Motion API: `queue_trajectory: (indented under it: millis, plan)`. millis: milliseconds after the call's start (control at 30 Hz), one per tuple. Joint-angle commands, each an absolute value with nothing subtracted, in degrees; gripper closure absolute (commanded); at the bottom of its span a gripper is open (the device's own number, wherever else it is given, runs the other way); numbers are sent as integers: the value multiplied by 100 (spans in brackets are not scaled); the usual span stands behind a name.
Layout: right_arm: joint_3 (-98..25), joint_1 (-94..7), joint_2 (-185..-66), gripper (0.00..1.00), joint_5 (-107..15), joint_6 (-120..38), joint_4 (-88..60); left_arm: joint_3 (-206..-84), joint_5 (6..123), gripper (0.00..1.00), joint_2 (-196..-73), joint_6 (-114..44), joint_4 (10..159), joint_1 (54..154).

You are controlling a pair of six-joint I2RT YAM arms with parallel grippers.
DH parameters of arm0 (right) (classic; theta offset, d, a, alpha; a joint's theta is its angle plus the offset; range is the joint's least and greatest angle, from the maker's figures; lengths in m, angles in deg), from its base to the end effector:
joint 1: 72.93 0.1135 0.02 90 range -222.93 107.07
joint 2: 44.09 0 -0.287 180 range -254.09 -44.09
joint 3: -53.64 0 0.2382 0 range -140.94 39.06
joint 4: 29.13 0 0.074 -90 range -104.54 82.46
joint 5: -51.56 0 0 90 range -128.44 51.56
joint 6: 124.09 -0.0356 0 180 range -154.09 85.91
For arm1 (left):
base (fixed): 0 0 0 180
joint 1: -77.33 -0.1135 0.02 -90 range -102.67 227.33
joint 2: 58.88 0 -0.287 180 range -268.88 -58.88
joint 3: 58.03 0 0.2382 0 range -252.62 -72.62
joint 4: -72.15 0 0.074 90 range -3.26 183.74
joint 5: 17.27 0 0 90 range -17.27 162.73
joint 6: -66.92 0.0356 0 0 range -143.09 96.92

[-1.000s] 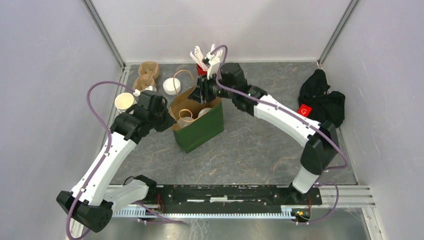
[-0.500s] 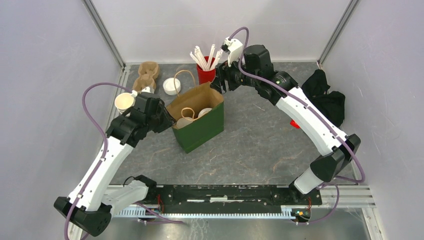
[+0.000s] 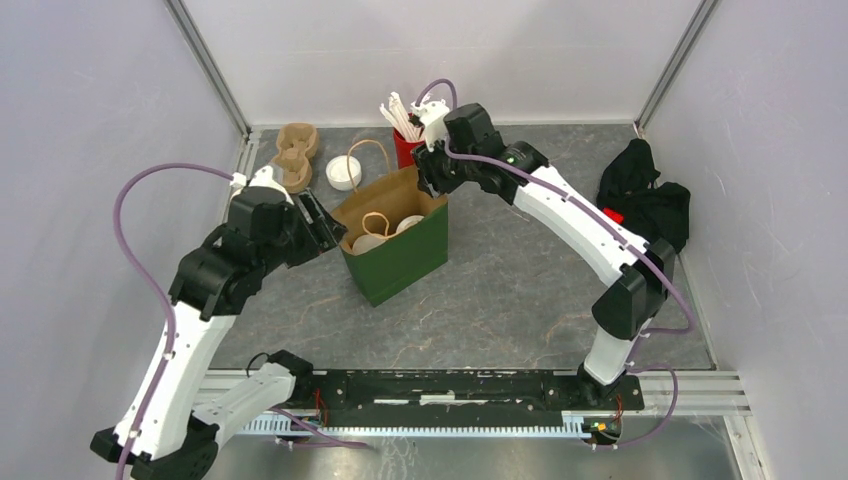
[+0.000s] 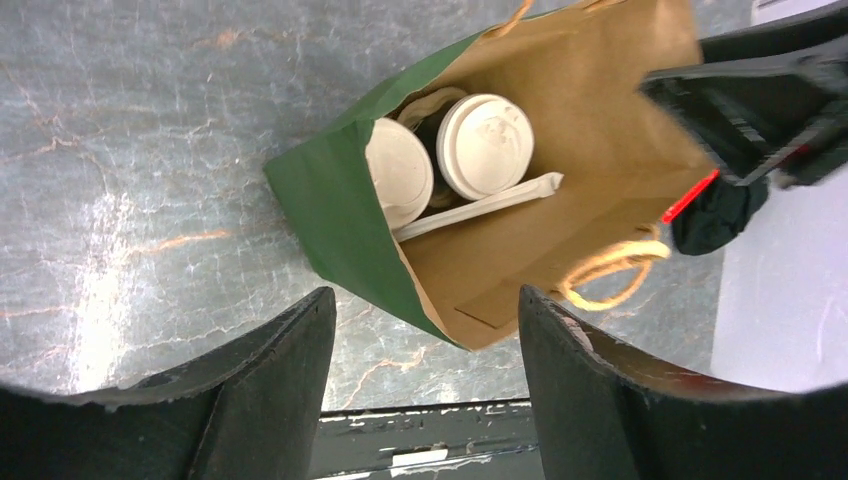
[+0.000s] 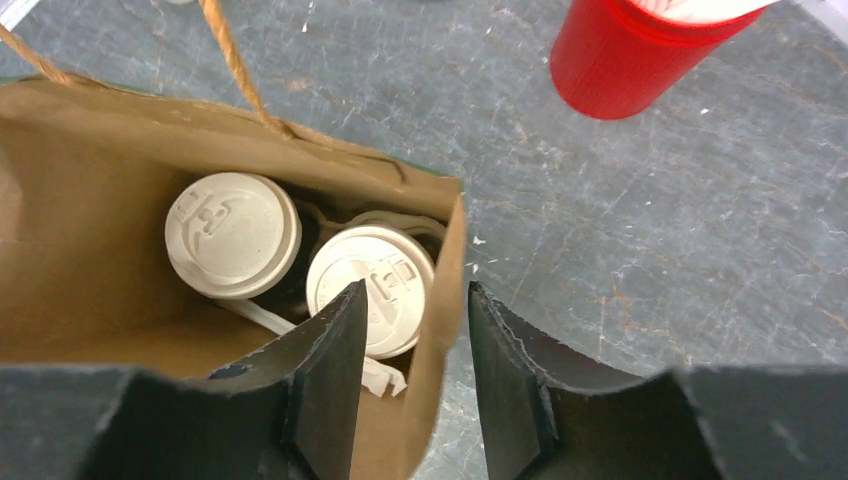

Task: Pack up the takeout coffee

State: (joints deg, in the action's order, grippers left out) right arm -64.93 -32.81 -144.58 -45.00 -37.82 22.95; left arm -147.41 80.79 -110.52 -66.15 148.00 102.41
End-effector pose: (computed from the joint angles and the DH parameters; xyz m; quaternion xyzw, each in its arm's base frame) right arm 0.2951 0.2540 0.4085 -0.3008 0.8290 0.2219 0.4159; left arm 0.1074 -0.0447 0.4169 -0.1706 0.8812 -0.1922 0.3969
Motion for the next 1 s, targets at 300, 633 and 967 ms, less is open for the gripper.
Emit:
queue_trajectory:
  millis: [300,633,967]
  plan:
    - [-6670,-3287,-14358,100,-3099,-3719,2521,-15523,8296,26,-10965,-6177,14829,10214]
    - [-6371,-4954,-13999,100,-3273,-3542,2717,-15518,8176,26,-11091,-6159,14660,10211]
    - [-5336,-6781,-13380,91,-4034,-3561,2467,-15769,8063,26,-11247,-5978,14626,10212]
